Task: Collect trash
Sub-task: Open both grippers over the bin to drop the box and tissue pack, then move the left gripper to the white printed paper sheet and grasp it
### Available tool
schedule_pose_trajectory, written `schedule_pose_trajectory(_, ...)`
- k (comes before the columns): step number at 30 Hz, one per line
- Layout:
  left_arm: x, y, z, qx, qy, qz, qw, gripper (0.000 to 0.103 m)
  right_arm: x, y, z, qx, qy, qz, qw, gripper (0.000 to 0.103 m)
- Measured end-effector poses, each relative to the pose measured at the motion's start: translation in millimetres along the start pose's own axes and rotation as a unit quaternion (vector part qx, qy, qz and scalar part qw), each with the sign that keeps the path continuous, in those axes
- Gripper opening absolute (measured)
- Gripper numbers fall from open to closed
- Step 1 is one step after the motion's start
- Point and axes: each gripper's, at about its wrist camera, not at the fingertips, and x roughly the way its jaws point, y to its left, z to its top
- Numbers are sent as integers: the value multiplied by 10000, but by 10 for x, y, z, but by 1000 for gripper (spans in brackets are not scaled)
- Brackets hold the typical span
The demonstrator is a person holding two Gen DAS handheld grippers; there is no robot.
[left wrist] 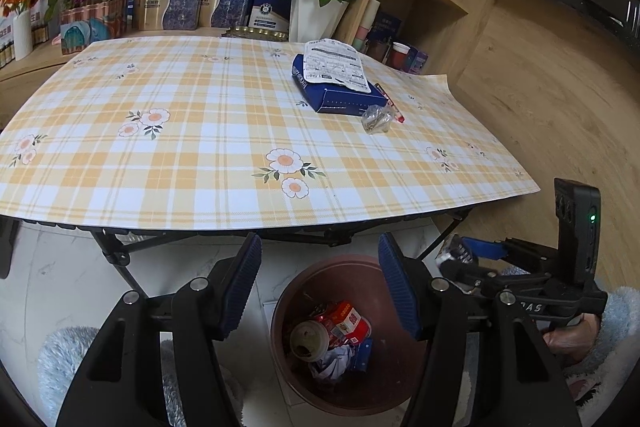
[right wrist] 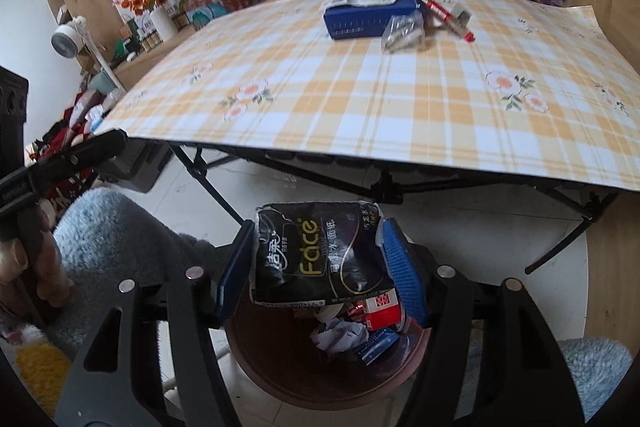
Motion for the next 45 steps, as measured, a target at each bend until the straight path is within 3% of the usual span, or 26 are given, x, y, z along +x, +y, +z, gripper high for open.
schedule_pose_trajectory(13,55,1,-23,-2,54,-11,10000,59,198,114,-72,-236,421,41,9988,67)
schedule_pose_trajectory(17,65,8,-27,-22,75,-2,10000,59,216,149,-85,-301,460,-8,9985,81)
schedule_pose_trajectory(26,81,31,-13,-89,134,40,9999,59,11,-26,25,100,28,-188,9998,96)
schedule_pose_trajectory(28,98,31,10,-94,177,40,9998,63,-62,-112,88,243,-101,-231,9994,97)
schedule_pose_trajectory(30,119,30,61,-105,201,-9,9997,76,-112,-184,159,322,-178,-276,9989,97)
schedule_pose_trajectory(33,151,6,172,-110,195,-106,9997,87,-204,-313,281,395,-328,-416,9978,97)
schedule_pose_trajectory(38,285,-124,560,43,123,-149,9998,96,-336,-522,513,463,-541,-621,9955,97)
schedule_pose_trajectory(45,837,-397,1285,296,331,-269,9987,97,-360,-803,824,515,-724,-772,9930,97)
